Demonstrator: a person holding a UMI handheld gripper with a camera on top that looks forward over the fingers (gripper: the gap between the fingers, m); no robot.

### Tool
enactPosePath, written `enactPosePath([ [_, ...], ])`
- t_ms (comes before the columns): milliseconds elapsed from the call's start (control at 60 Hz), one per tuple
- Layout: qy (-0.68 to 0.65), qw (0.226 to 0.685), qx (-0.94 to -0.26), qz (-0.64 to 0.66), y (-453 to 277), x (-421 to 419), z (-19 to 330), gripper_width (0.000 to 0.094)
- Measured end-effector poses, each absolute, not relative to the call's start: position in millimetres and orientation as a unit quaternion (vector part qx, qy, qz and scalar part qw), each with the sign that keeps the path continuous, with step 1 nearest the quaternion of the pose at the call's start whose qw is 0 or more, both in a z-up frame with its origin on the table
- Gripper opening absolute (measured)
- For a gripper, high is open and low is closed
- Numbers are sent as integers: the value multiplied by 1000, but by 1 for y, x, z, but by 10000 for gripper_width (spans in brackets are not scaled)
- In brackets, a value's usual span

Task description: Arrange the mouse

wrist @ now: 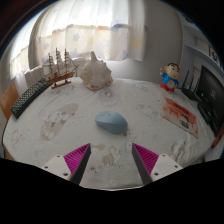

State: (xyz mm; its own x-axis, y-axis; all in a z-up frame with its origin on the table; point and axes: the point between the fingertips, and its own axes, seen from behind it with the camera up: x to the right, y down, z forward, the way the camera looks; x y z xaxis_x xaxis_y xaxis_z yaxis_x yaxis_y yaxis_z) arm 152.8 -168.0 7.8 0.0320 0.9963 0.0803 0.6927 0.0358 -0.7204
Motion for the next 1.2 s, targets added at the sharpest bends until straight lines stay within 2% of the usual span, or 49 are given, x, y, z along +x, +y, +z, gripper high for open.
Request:
enactPosePath([
  [217, -640, 323, -647, 260, -143, 117, -12, 856],
  [1000, -627, 311, -642, 314, -136, 7, -14, 851],
  [1117, -631, 312, -636, 317, -138, 0, -14, 735],
  [1200, -632, 311, -633, 321, -138, -4, -14, 555],
])
